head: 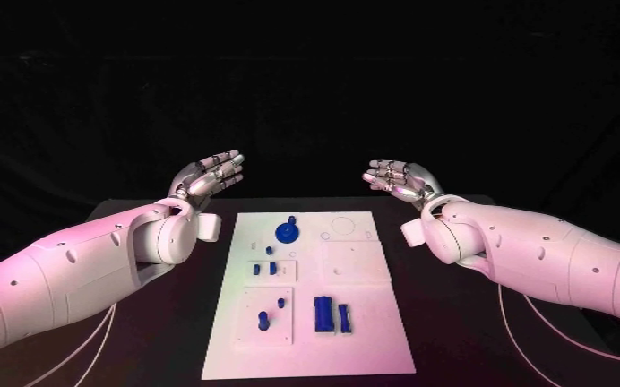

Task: Assemble the parts on the task board

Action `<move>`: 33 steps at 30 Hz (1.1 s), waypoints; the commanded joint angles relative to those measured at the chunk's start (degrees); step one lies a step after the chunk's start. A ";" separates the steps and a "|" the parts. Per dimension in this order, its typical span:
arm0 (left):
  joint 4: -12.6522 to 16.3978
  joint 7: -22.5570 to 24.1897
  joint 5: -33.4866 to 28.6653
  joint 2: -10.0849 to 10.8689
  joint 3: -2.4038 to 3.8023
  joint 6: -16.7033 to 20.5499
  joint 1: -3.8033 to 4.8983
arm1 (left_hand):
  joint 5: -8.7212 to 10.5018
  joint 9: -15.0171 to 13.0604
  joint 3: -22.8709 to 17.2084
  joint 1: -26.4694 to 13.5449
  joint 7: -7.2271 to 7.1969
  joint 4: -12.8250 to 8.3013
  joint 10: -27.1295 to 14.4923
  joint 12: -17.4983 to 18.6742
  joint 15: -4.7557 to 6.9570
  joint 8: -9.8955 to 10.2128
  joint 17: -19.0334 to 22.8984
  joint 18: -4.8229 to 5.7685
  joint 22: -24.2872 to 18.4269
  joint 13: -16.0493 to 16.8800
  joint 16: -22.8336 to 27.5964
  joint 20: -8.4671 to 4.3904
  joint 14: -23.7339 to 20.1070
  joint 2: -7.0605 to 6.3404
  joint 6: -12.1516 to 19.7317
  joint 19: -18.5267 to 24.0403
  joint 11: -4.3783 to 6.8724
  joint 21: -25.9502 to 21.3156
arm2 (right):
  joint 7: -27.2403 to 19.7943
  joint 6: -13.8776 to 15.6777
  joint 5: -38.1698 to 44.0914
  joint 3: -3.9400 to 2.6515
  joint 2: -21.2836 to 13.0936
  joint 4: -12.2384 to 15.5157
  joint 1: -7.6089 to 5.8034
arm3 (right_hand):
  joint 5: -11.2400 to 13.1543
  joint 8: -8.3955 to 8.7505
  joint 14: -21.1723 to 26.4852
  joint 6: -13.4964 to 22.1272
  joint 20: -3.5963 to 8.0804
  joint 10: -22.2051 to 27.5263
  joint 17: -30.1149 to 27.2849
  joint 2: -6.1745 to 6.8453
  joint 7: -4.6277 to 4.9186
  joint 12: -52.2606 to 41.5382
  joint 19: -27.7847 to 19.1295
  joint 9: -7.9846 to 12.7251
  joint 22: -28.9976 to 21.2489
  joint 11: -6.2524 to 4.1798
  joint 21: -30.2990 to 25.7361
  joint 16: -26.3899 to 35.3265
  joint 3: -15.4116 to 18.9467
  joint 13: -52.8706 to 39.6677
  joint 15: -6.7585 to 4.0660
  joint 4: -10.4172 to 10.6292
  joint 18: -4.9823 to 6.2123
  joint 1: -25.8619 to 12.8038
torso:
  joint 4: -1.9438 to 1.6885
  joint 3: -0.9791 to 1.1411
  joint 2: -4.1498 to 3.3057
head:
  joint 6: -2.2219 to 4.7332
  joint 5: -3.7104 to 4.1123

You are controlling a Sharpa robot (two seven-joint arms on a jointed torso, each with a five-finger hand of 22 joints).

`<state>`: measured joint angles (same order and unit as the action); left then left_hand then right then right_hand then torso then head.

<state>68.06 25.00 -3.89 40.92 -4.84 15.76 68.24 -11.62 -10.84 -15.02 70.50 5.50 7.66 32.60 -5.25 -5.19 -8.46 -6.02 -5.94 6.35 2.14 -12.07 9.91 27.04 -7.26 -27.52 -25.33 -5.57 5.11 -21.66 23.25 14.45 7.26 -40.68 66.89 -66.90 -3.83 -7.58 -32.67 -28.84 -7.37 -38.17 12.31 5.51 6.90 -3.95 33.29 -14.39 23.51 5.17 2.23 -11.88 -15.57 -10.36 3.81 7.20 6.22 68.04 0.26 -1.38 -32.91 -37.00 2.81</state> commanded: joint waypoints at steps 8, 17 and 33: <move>7.39 1.59 1.42 1.20 1.66 9.48 -2.65 | 11.62 10.84 15.02 -70.50 -5.50 -7.66 -32.60 5.25 5.19 8.46 6.02 5.94 -6.35 -2.14 12.07 -9.91 -27.04 7.26 27.52 25.33 5.57 -5.11 | -3.25 8.71 -5.63 -2.95 -1.63 9.47 2.77 | 3.83 7.58 32.67 28.84 7.37 38.17 -12.31 -5.51 -6.90 3.95 -33.29 14.39 -23.51 -5.17 -2.23 11.88 15.57 10.36 -3.81 -7.20 -6.22 -68.04 | -0.26 1.36 1.70 | 2.58 -2.76; 18.30 4.00 3.28 3.14 4.05 23.68 -6.73 | 11.62 10.84 15.02 -70.50 -5.50 -7.66 -32.60 5.25 5.19 8.46 6.02 5.94 -6.35 -2.14 12.07 -9.91 -27.04 7.26 27.52 25.33 5.57 -5.11 | -7.41 19.05 -13.13 -6.62 -3.66 21.04 6.15 | 3.83 7.58 32.67 28.84 7.37 38.17 -12.31 -5.51 -6.90 3.95 -33.29 14.39 -23.51 -5.17 -2.23 11.88 15.57 10.36 -3.81 -7.20 -6.22 -68.04 | -0.26 1.38 1.73 | 2.62 -2.81; 21.89 4.79 3.89 3.77 4.84 28.36 -8.08 | 11.62 10.84 15.02 -70.50 -5.50 -7.66 -32.60 5.25 5.19 8.46 6.02 5.94 -6.35 -2.14 12.07 -9.91 -27.04 7.26 27.52 25.33 5.57 -5.11 | -8.13 20.87 -14.45 -7.26 -4.01 23.07 6.74 | 3.83 7.58 32.67 28.84 7.37 38.17 -12.31 -5.51 -6.90 3.95 -33.29 14.39 -23.51 -5.17 -2.23 11.88 15.57 10.36 -3.81 -7.20 -6.22 -68.04 | -0.26 1.38 1.73 | 2.62 -2.81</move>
<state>89.78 28.41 -0.92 44.75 -0.07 42.53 60.14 -0.20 -0.05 -0.23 0.30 0.00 -0.01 0.21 -0.37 -0.01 -0.19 -0.05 -0.34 0.05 0.05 -0.39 0.01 0.21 0.00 -0.31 -0.20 -0.01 0.18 -28.44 43.38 0.37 0.03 -44.69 89.85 -60.19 -0.30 -0.18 -0.29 -0.20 -0.01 -0.30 0.05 0.02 0.00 -0.20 0.26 -0.05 0.05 0.00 0.27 -0.19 -0.32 -0.05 -0.01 -0.08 0.37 0.31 0.00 0.01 -31.18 -34.37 0.00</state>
